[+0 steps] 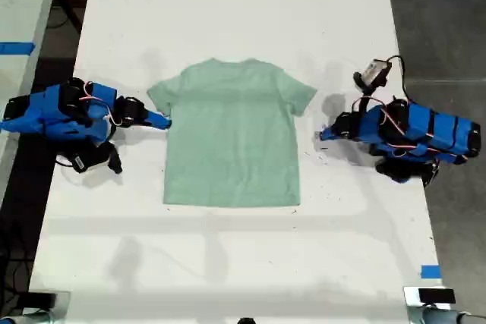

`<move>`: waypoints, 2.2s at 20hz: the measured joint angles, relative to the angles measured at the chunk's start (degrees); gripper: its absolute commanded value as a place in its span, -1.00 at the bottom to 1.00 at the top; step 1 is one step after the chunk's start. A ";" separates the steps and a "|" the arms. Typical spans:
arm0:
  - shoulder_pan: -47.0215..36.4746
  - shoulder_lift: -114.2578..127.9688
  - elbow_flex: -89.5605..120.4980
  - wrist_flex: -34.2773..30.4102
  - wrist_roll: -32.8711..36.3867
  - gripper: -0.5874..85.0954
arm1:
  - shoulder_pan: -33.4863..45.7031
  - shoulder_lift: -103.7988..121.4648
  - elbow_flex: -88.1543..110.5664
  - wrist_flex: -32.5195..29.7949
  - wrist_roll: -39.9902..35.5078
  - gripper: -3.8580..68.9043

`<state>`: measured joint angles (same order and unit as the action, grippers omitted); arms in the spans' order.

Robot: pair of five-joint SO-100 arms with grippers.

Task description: Fold t shirt

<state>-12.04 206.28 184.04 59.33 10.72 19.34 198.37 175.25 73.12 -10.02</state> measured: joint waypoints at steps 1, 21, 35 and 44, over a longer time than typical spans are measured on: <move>0.00 0.00 0.00 0.00 0.00 -0.89 | -0.97 1.58 0.00 0.09 0.53 -0.90; 0.00 0.00 0.00 0.00 0.00 -0.89 | 32.26 -89.21 -46.05 -26.19 -27.25 -0.89; 0.00 0.00 0.00 0.00 -0.18 -0.88 | 0.70 -85.87 -65.30 -32.43 -26.72 -0.12; 0.00 0.00 0.00 0.00 -0.18 -0.88 | 13.27 -23.20 -24.79 -6.86 -19.34 -0.88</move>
<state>-12.04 206.28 184.04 59.33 10.55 32.61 175.17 150.47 66.27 -29.36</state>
